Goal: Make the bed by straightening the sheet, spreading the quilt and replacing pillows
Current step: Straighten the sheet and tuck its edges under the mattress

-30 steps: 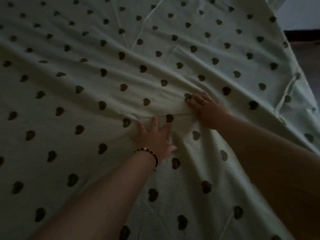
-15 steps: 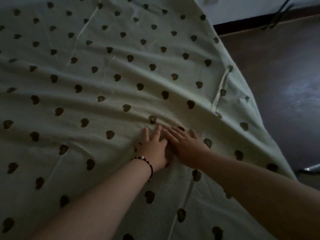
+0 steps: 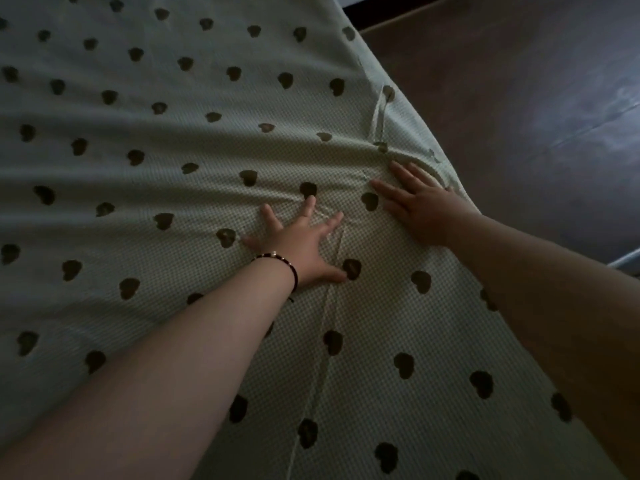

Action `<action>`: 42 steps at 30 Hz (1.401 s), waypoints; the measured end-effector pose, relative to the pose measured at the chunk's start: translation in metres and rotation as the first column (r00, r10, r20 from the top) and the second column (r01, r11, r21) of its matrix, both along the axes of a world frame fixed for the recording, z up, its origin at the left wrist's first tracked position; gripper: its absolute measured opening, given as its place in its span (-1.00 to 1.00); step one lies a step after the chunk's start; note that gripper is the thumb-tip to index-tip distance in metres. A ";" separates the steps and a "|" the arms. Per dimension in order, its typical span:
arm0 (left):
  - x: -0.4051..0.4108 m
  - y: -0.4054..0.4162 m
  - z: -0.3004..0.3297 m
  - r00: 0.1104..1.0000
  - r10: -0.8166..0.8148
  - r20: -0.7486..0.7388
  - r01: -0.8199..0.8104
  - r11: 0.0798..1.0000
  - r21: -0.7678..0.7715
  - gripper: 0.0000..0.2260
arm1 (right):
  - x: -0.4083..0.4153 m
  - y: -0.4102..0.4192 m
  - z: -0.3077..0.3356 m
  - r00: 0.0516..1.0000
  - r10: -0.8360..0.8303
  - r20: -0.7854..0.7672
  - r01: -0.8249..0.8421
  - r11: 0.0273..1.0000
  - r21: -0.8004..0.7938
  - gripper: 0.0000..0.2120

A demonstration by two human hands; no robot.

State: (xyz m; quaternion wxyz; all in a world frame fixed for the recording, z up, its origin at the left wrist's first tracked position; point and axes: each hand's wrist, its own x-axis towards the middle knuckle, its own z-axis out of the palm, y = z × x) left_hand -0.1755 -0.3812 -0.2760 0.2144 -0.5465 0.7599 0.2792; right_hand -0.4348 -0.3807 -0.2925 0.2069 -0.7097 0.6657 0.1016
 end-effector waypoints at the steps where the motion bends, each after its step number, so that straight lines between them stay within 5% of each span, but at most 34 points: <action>1: 0.001 0.000 0.000 1.000 0.004 -0.001 -0.004 1.000 -0.008 -0.07 | 0.000 0.001 -0.001 1.000 -0.002 -0.005 0.002 1.000 -0.010 -0.54; 8: -0.008 0.022 0.007 0.999 0.019 0.032 -0.016 0.996 -0.089 -0.18 | 0.057 0.017 0.026 0.950 -0.057 -0.307 0.073 0.996 0.043 -0.33; 13: -0.025 0.094 0.023 0.994 -0.105 0.005 0.104 0.973 -0.204 -0.54 | 0.106 0.142 0.042 1.000 -0.011 0.008 0.011 1.000 -0.007 -0.28; 16: -0.021 0.129 0.025 0.992 -0.123 -0.016 0.122 0.992 -0.034 -0.53 | 0.085 0.214 0.028 0.999 0.051 0.016 -0.052 0.993 0.110 -0.25; 19: -0.017 0.145 0.029 0.989 -0.147 -0.033 0.149 0.986 0.074 -0.52 | 0.043 0.228 0.027 0.996 -0.075 -0.044 0.081 0.986 0.146 -0.17; 24: -0.017 0.159 0.059 0.987 -0.038 -0.158 0.036 0.999 -0.016 -0.56 | 0.023 0.213 0.059 0.961 -0.249 -0.117 0.268 0.946 0.185 -0.20; 35: 0.044 0.274 0.185 0.896 0.170 -0.411 -0.294 0.920 -0.259 -0.59 | 0.125 0.279 0.164 0.995 -0.059 0.081 0.061 0.998 -0.028 -0.40; 42: 0.056 0.343 0.234 0.807 0.374 -0.457 -0.483 0.863 -0.147 -0.56 | 0.122 0.340 0.223 0.986 0.060 0.155 -0.066 0.997 0.036 -0.49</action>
